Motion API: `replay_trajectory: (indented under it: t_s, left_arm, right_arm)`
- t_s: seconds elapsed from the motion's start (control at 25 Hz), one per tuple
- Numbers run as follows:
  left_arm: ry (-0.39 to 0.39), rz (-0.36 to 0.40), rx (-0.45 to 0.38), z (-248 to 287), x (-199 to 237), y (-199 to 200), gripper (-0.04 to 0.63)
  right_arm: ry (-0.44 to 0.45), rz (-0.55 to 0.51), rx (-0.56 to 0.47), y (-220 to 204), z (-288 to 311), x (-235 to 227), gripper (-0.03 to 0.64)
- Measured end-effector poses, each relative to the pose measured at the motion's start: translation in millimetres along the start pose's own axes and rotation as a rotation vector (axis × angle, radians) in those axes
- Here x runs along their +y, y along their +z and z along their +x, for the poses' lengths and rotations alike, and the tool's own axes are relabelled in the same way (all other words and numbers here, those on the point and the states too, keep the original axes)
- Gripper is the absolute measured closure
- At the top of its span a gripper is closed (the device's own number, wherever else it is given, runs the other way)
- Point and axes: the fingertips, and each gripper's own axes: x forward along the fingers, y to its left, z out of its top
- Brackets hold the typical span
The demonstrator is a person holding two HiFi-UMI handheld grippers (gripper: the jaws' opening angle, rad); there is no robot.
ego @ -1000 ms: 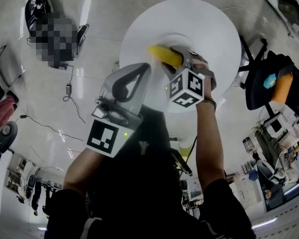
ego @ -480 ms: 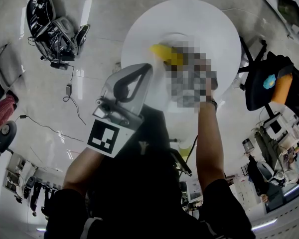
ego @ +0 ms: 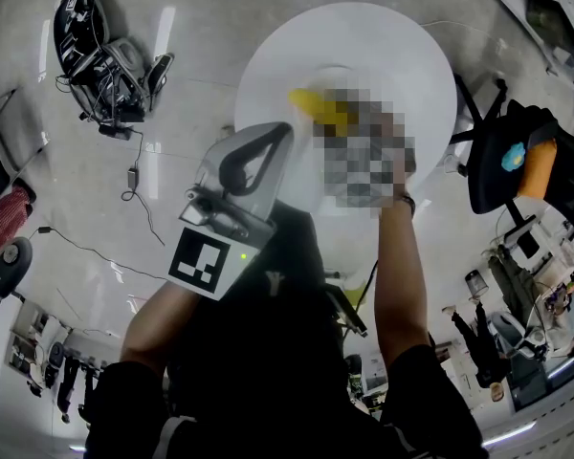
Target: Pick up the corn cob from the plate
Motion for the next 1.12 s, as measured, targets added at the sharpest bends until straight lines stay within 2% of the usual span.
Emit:
replay_trajectory:
  t_s: [1.12]
  left_arm:
    - [-0.037,0.061,-0.059,-46,-27,51,0.589]
  right_arm:
    - [-0.113,0.037,-0.013,29,-67,17,0.364]
